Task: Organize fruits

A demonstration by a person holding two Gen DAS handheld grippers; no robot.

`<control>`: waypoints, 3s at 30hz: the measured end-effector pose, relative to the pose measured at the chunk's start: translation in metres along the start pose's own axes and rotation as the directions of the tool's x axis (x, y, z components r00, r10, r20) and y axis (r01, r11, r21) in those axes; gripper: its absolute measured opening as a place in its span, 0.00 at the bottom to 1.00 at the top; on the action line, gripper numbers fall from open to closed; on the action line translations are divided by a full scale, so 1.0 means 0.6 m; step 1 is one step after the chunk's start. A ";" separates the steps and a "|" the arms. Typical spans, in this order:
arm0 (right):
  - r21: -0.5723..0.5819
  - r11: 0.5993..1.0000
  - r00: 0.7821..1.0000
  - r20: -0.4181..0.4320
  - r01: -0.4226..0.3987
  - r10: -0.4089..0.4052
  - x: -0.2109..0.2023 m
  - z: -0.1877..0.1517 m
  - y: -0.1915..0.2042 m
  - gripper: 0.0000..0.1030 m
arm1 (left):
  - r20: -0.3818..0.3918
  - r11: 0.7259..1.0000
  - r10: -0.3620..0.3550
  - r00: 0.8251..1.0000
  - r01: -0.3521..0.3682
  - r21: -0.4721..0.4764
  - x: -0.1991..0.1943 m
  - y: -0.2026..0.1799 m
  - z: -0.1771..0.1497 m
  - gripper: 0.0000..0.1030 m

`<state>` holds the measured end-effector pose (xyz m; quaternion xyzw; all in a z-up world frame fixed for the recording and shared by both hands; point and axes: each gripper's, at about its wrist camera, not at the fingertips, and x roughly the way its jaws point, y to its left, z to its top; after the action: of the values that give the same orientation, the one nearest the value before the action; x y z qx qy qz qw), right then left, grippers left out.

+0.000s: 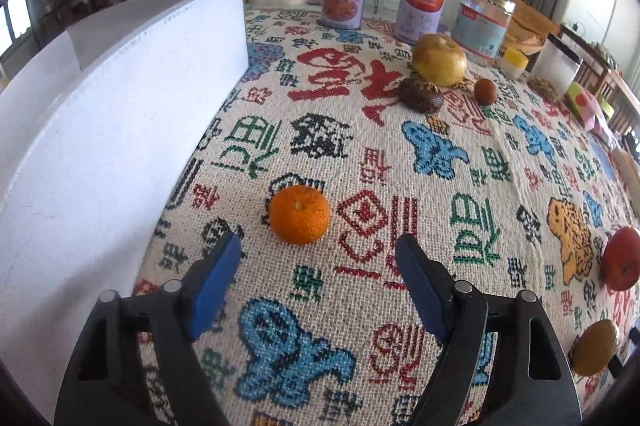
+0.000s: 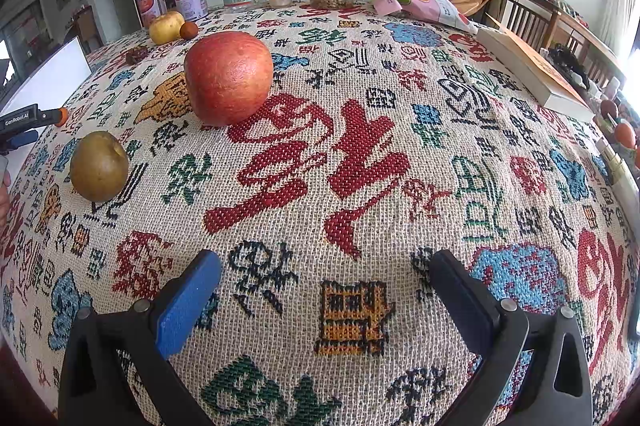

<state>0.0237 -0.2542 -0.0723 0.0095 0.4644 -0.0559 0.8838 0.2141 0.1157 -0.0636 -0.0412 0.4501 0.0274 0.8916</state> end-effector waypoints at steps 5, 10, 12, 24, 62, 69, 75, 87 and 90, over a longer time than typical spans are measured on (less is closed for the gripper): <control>0.000 1.000 1.000 0.000 0.000 0.000 0.000 0.000 0.000 1.00 | 0.043 0.999 0.014 0.999 -0.016 0.046 0.011 -0.004 0.004 0.27; 0.000 1.000 1.000 0.000 0.000 0.000 0.000 0.000 0.000 1.00 | 0.055 0.994 -0.057 0.997 0.052 0.099 -0.034 -0.019 -0.028 0.28; 0.000 1.000 1.000 0.000 0.000 0.000 0.000 0.000 0.000 1.00 | 0.032 0.984 -0.131 0.991 0.126 0.125 -0.065 -0.037 -0.054 0.28; 0.000 1.000 1.000 0.000 0.000 0.000 0.000 0.000 0.000 1.00 | -0.029 0.946 -0.206 0.978 0.206 0.250 -0.122 -0.132 -0.179 0.61; 0.000 1.000 1.000 -0.001 -0.001 0.001 0.000 0.000 0.000 1.00 | -0.026 0.959 -0.127 0.992 0.129 0.251 -0.108 -0.134 -0.187 0.99; -0.001 1.000 1.000 -0.002 -0.002 0.002 0.000 0.001 0.002 1.00 | -0.026 0.959 -0.128 0.991 0.131 0.250 -0.108 -0.134 -0.188 0.99; -0.112 0.965 0.960 0.126 -0.236 0.249 -0.051 0.009 0.065 0.92 | -0.026 0.959 -0.128 0.991 0.130 0.250 -0.107 -0.133 -0.187 0.99; -0.344 0.899 0.955 0.012 -0.273 0.295 0.001 0.063 0.242 0.48 | -0.026 0.959 -0.129 0.991 0.131 0.250 -0.107 -0.134 -0.188 1.00; -0.208 0.897 0.920 -0.045 -0.390 0.389 0.002 0.066 0.216 0.48 | -0.026 0.959 -0.129 0.991 0.132 0.250 -0.107 -0.134 -0.188 1.00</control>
<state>0.0707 -0.1284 -0.0553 0.0078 0.4575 0.1720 0.8724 0.0928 0.0240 -0.0746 0.0423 0.4505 -0.0888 0.8874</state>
